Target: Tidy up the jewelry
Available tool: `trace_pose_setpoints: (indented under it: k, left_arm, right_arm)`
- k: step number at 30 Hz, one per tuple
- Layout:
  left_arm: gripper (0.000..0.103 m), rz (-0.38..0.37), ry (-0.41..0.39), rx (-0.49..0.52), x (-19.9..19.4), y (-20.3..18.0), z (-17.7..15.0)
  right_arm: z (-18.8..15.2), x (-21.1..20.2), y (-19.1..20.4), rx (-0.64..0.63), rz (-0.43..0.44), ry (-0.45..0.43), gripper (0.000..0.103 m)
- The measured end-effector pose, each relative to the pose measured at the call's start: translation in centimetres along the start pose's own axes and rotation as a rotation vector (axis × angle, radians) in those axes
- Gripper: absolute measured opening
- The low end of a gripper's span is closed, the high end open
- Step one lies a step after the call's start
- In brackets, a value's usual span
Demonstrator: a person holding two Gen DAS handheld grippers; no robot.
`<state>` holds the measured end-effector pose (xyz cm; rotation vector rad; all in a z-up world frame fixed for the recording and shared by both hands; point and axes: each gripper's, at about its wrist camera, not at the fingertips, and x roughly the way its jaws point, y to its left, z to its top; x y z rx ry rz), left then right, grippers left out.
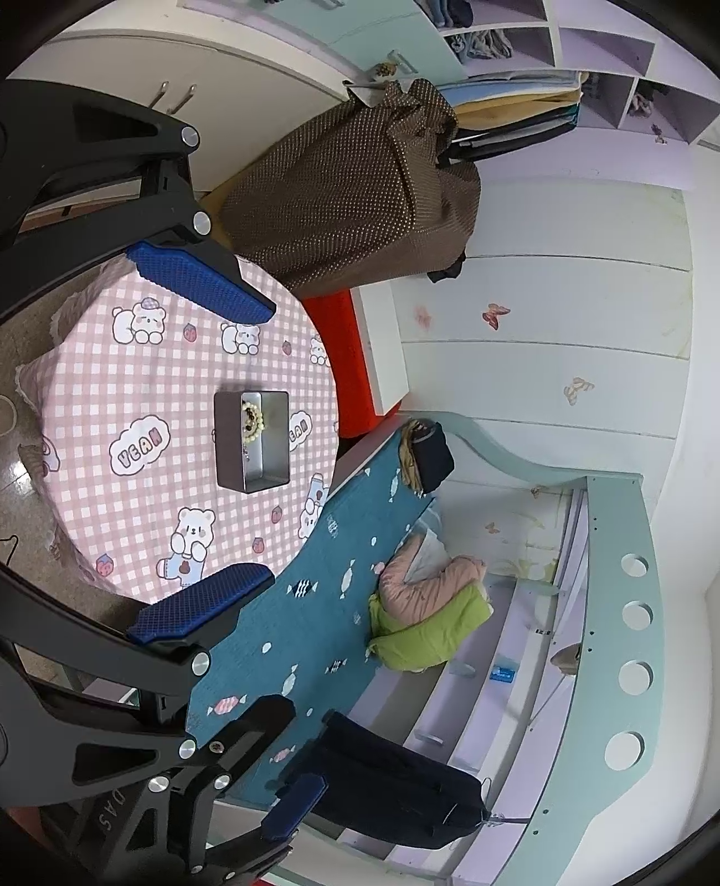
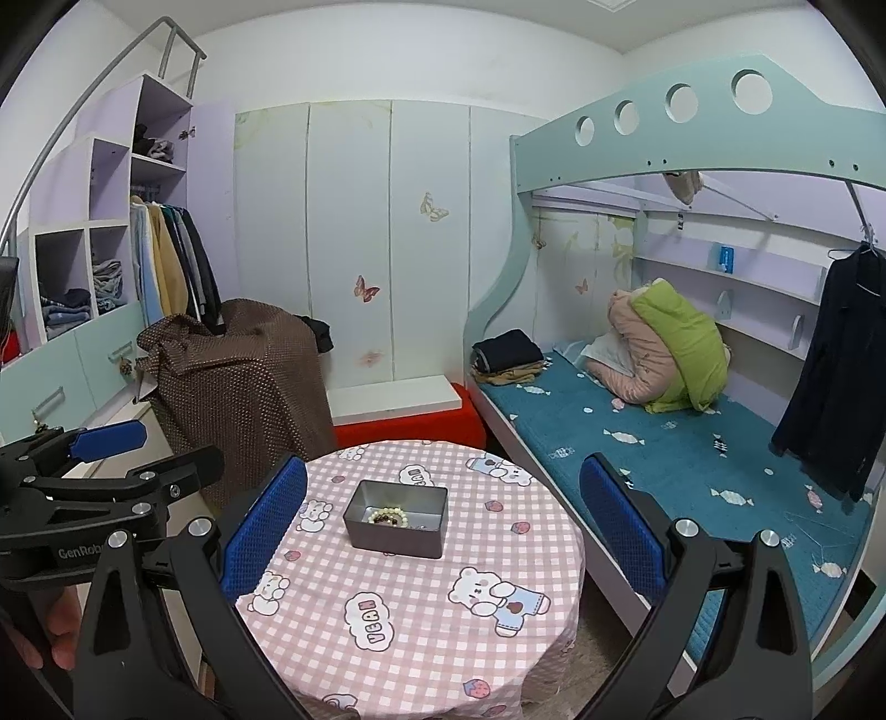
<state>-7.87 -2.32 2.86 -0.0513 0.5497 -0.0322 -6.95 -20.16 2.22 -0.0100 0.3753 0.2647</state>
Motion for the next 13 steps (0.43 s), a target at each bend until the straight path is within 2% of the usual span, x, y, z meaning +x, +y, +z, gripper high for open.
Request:
trace_pose_setpoints:
  k: [13]
  left_arm:
    - [0.089,-0.008,0.003,0.008,0.02,0.04,-0.01]
  right_arm:
    - [-0.13,0.18,-0.18,0.013,0.006,0.003,0.095]
